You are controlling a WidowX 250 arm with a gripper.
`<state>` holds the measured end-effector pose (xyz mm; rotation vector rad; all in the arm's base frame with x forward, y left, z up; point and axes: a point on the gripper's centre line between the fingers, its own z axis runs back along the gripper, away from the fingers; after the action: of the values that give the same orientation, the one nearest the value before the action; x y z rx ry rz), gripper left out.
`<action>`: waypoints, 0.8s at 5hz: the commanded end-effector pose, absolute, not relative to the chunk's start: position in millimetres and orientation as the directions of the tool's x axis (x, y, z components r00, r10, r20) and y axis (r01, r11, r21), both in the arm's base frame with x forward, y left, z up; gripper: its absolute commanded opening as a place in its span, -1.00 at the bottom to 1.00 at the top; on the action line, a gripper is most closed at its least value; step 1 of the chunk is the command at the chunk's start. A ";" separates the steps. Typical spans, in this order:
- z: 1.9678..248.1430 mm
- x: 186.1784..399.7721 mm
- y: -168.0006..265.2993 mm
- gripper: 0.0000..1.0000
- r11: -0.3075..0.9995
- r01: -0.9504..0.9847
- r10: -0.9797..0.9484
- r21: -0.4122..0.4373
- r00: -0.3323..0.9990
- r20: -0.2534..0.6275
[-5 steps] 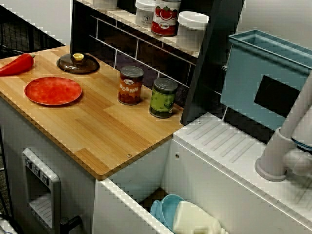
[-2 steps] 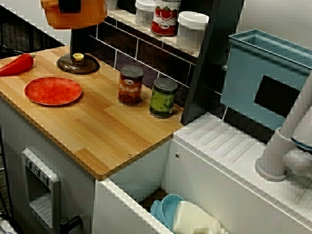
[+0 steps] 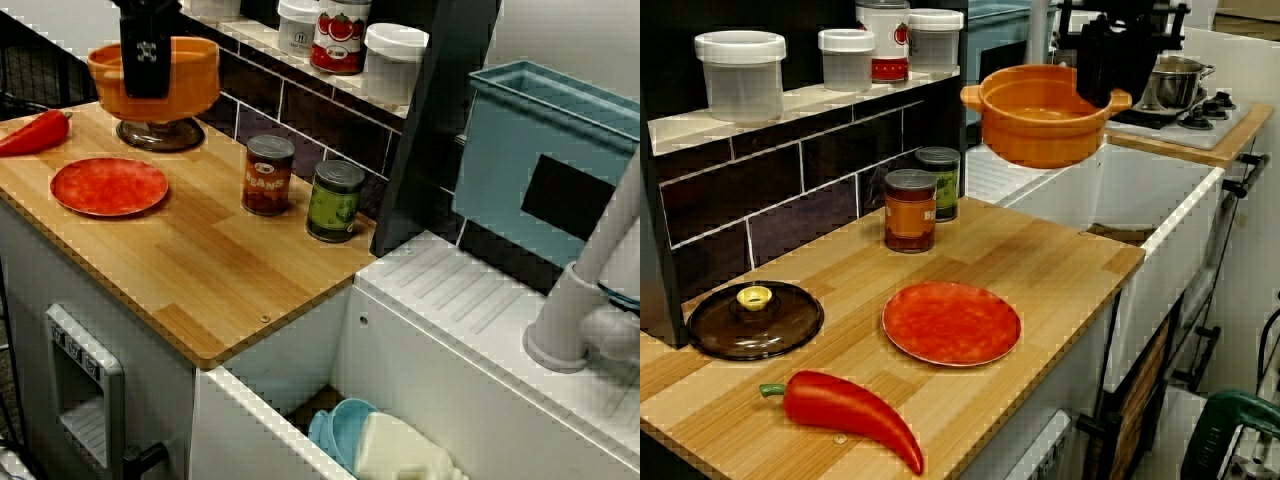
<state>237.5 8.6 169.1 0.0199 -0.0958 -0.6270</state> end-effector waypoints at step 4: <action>125.3 204.0 -39.3 -1.00 0.721 0.678 -0.685 0.144 0.728 0.000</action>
<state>210.9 -44.7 119.4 0.1345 -0.0229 -0.7601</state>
